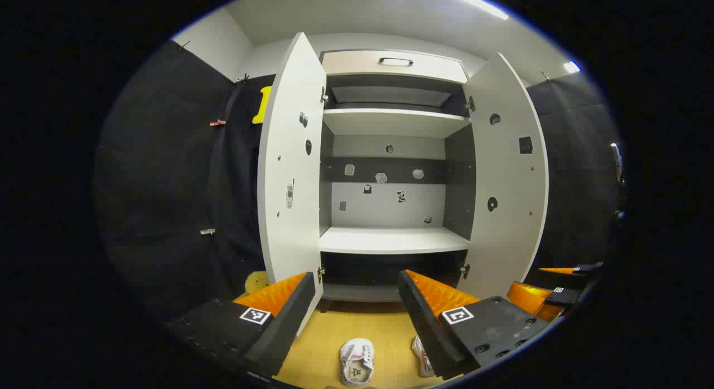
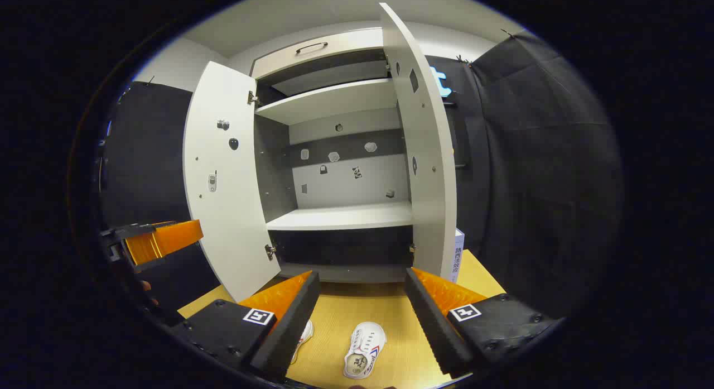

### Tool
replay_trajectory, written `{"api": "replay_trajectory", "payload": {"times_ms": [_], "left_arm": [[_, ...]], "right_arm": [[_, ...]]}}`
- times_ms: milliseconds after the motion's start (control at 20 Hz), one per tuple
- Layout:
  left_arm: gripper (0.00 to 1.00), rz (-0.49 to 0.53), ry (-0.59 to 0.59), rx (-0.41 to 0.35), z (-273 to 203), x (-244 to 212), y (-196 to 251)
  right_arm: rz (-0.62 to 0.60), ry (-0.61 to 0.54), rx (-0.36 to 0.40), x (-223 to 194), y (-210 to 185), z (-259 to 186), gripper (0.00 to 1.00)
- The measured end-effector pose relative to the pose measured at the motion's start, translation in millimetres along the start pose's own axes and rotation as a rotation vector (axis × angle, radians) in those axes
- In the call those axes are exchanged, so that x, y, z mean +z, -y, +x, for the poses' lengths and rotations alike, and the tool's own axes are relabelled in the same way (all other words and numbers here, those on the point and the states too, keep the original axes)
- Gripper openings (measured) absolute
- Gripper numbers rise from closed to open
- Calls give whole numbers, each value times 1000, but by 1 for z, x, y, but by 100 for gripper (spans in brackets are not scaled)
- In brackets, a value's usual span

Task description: Grab one shoe with the right hand and put it into the shoe cabinet, grab the other shoe with the left hand and put it into the shoe cabinet; then close the right door with the right hand and the left door with the left hand.

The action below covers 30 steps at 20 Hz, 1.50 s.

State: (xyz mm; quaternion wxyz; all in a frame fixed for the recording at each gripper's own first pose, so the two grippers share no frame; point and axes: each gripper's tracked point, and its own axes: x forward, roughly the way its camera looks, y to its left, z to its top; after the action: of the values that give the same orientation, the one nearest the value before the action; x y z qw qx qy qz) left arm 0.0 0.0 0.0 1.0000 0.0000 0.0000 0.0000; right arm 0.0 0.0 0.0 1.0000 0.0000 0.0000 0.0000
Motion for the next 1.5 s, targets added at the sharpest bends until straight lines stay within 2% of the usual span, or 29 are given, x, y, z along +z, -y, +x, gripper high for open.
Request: {"api": "replay_trajectory", "payload": {"times_ms": [200, 650, 950, 1200, 1500], "left_arm": [[95, 4, 6, -72, 5, -1, -4], [95, -3, -11, -146, 1, -27, -28], [95, -14, -23, -199, 0, -42, -37], [95, -14, -40, -215, 3, -57, -51], [95, -42, -105, -223, 1, -85, -63]], "right_arm": [[3, -2, -48, 1, -8, 5, 98], [-18, -35, -124, -16, -25, -2, 98], [-28, -94, -141, -43, -37, 0, 98], [-36, -176, -155, -77, -39, 2, 98], [-8, -370, -126, -155, -47, 13, 99]]}}
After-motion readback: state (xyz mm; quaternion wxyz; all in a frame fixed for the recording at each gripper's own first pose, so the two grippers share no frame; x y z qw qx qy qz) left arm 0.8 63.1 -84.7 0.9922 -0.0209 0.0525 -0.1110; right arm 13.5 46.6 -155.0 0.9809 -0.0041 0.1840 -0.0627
